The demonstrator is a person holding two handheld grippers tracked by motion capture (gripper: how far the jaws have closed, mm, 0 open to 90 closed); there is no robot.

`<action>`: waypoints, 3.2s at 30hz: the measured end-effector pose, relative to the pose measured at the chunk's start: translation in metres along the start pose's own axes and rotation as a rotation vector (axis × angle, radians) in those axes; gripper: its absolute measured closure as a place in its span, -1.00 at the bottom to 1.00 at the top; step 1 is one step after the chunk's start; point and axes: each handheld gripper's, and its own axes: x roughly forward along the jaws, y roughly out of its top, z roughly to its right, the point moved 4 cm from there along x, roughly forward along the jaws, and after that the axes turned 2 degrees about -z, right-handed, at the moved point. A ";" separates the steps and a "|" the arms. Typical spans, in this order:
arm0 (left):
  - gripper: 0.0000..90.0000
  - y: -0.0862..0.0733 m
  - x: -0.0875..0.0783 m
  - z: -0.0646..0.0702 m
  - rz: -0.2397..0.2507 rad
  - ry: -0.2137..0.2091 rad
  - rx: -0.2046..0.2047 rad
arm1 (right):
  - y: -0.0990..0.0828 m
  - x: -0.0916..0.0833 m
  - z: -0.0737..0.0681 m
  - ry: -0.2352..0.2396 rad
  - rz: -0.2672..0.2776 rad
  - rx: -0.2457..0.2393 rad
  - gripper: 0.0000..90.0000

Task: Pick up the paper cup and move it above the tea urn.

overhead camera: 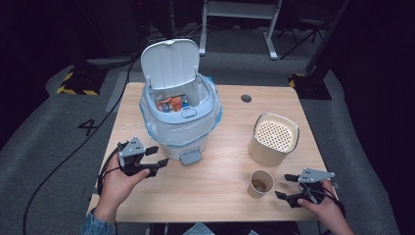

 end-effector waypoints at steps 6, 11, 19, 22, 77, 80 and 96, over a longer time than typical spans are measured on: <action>-0.13 -0.020 0.017 -0.002 -0.041 -0.001 -0.030 | 0.005 0.000 -0.010 0.030 0.023 -0.019 -0.58; -0.16 -0.037 0.033 -0.004 -0.125 0.016 -0.015 | 0.009 0.000 -0.017 0.072 0.067 -0.005 -0.62; -0.23 -0.051 0.048 -0.005 -0.196 0.016 -0.009 | 0.019 0.008 -0.032 0.106 0.102 -0.013 -0.63; -0.26 -0.054 0.051 -0.005 -0.208 0.022 -0.004 | 0.022 0.011 -0.035 0.110 0.109 -0.016 -0.63; -0.45 -0.062 0.062 -0.010 -0.210 0.079 0.034 | 0.080 -0.046 -0.022 0.061 0.208 -0.101 -0.34; -0.45 -0.062 0.062 -0.010 -0.210 0.079 0.034 | 0.085 -0.052 -0.017 0.047 0.215 -0.084 -0.34; -0.47 -0.061 0.063 -0.010 -0.209 0.084 0.033 | 0.125 -0.090 0.003 -0.016 0.238 -0.054 -0.33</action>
